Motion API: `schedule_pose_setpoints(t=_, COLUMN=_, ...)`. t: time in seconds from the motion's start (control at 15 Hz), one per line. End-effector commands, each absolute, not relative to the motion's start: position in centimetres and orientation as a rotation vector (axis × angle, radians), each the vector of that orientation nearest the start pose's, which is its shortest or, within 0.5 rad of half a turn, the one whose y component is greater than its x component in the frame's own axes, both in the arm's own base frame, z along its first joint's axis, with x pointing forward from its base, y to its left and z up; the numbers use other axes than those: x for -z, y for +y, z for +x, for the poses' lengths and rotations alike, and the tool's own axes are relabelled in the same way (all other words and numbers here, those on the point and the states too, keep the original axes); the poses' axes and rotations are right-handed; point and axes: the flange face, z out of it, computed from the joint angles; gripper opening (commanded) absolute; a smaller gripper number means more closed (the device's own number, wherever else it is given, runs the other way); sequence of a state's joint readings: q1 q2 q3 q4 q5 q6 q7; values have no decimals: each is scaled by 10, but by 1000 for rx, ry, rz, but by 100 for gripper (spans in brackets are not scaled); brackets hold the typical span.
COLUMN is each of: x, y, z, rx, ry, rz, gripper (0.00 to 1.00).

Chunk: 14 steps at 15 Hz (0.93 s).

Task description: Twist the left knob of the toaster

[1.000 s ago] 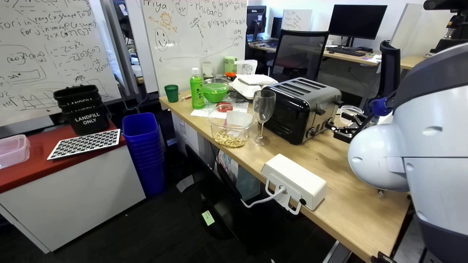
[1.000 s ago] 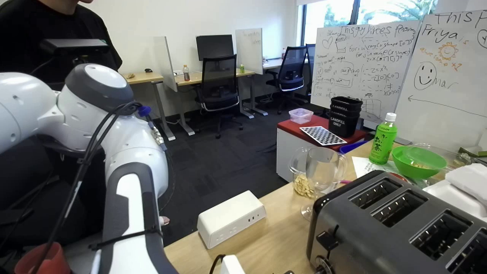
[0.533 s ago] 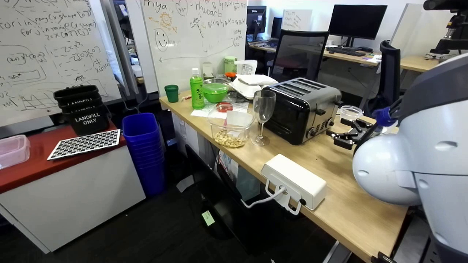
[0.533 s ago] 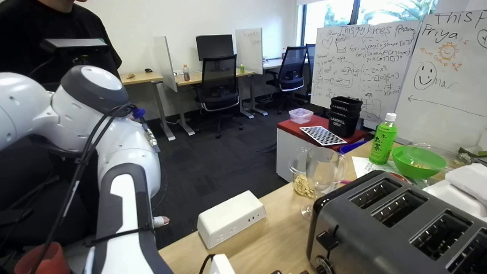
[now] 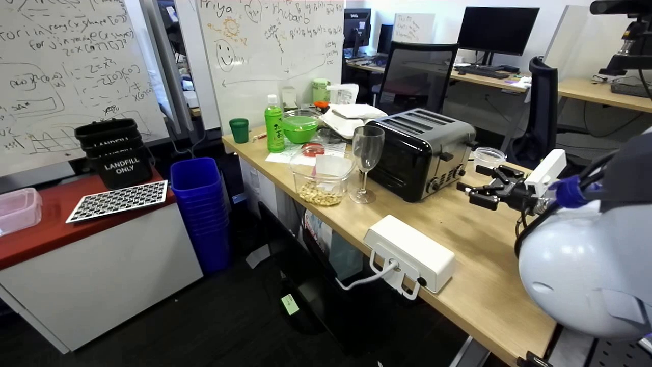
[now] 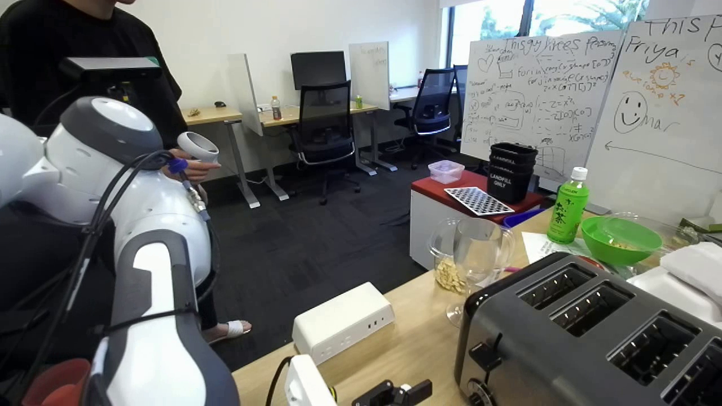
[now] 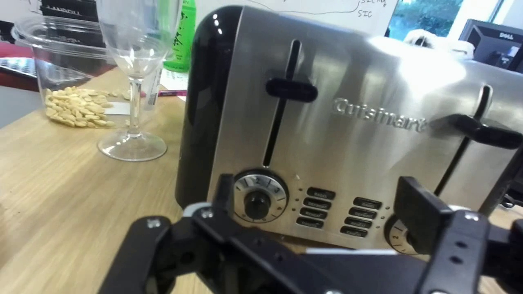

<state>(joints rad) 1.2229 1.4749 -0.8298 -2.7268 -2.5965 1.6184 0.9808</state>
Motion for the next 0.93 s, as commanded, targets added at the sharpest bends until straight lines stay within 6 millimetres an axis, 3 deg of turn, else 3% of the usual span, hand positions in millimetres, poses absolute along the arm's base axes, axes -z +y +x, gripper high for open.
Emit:
schedule_pose_setpoints(t=0.0, x=-87, y=-132, z=331, rx=113, ry=1696, rz=-144, gripper=100)
schedule_pose_setpoints(t=0.33, x=-89, y=-114, z=345, rx=9, ry=1682, rz=-108, gripper=100)
schedule_pose_setpoints(t=0.87, x=-69, y=-98, z=368, rx=69, ry=1733, rz=40, gripper=100)
